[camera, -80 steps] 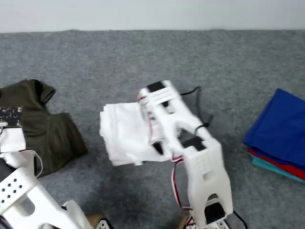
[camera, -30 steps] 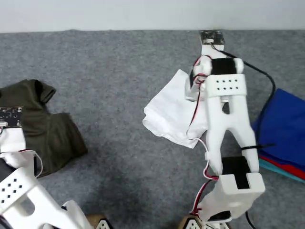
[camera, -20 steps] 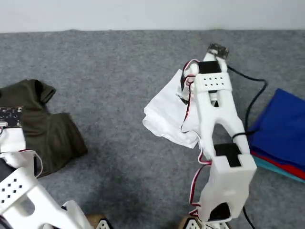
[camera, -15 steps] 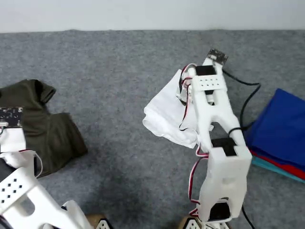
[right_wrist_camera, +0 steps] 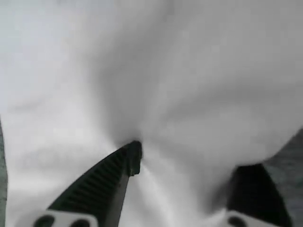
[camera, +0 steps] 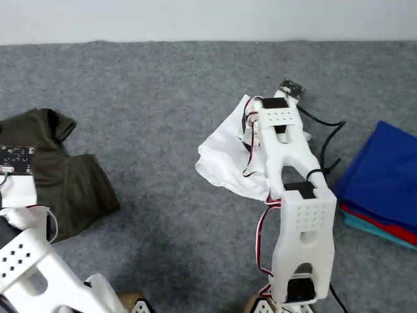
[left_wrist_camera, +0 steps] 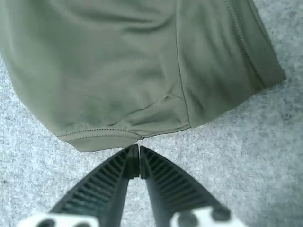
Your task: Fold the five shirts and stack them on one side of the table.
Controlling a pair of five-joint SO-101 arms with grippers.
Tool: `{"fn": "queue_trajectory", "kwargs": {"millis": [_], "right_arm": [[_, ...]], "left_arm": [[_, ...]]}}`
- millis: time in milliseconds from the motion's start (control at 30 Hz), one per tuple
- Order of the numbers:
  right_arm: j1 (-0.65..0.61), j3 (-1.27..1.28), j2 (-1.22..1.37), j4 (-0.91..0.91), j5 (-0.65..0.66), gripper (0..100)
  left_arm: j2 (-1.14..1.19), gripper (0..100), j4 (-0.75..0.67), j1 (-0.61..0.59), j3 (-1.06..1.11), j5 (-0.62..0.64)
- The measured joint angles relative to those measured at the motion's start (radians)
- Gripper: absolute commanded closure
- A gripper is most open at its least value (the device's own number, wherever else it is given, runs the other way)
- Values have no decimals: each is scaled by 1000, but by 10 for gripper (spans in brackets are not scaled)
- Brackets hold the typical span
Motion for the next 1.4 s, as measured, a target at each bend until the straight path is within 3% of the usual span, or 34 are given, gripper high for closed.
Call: {"fn": "queue_trajectory", "kwargs": {"millis": [300, 467, 933, 1400], "right_arm": [[60, -28, 0, 81, 112, 991], [55, -58, -63, 218, 226, 990], [224, -64, -617, 448, 440, 991], [557, -64, -698, 427, 784, 991]], "left_arm": [[0, 985, 0, 0, 0, 0], [0, 985, 0, 0, 0, -2], [0, 985, 0, 0, 0, -2], [0, 985, 0, 0, -29, -2]]}}
